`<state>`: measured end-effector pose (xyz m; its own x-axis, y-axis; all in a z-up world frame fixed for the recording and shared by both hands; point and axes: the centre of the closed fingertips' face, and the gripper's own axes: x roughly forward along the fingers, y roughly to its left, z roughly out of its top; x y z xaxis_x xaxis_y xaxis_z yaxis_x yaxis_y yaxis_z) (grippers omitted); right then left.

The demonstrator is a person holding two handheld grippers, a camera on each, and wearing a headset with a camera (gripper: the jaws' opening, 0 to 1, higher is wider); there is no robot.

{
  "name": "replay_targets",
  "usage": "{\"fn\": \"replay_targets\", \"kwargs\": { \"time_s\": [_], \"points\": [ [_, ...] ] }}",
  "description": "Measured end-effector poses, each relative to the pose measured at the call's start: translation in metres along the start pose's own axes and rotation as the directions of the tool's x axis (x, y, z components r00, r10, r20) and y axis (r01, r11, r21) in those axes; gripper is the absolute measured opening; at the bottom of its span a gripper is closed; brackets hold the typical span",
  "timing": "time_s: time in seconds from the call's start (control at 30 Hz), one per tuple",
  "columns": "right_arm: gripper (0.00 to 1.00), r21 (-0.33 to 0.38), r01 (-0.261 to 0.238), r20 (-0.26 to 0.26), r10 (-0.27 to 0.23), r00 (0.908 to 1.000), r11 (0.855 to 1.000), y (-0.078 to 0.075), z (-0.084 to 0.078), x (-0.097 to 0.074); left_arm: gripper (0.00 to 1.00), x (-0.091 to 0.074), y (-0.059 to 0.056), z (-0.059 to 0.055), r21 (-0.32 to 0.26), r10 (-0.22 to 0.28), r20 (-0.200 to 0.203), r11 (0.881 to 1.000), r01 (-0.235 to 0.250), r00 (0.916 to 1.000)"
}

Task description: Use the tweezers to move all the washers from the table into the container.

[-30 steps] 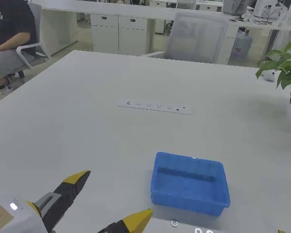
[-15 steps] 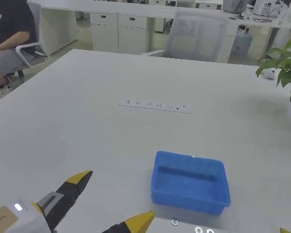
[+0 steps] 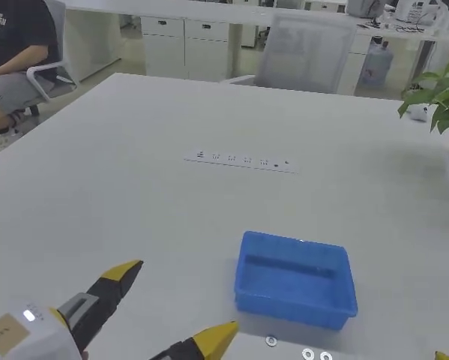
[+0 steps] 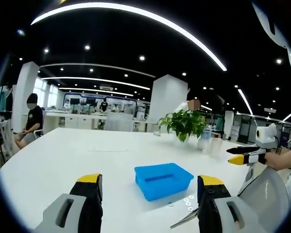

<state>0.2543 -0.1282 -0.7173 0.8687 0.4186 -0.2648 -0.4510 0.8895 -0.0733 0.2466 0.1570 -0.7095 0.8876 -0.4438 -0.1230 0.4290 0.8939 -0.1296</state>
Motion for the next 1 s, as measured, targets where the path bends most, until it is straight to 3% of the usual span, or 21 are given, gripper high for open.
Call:
{"fn": "replay_targets", "kwargs": {
  "time_s": [0.7, 0.8, 0.9, 1.0],
  "points": [
    [0.67, 0.006, 0.012, 0.001, -0.012, 0.9999, 1.000, -0.003, 0.000, -0.001, 0.84, 0.002, -0.007, 0.004, 0.022, 0.001, 0.004, 1.000, -0.001, 1.0000],
    [0.66, 0.009, 0.013, 0.000, -0.013, 0.9999, 1.000, -0.004, 0.000, -0.001, 0.84, 0.001, -0.005, 0.006, -0.007, 0.000, 0.010, 1.000, 0.000, 0.9999],
    [0.67, 0.038, 0.003, -0.024, -0.002, 0.9997, 0.999, -0.004, -0.004, -0.001, 0.83, -0.001, -0.002, 0.006, -0.021, -0.013, 0.008, 1.000, 0.013, 0.9999],
    [0.67, 0.066, -0.020, -0.097, 0.027, 0.9949, 0.998, -0.001, -0.013, -0.002, 0.80, 0.000, -0.010, 0.002, -0.060, -0.066, -0.023, 0.996, 0.065, 0.9975]
  ]
}}
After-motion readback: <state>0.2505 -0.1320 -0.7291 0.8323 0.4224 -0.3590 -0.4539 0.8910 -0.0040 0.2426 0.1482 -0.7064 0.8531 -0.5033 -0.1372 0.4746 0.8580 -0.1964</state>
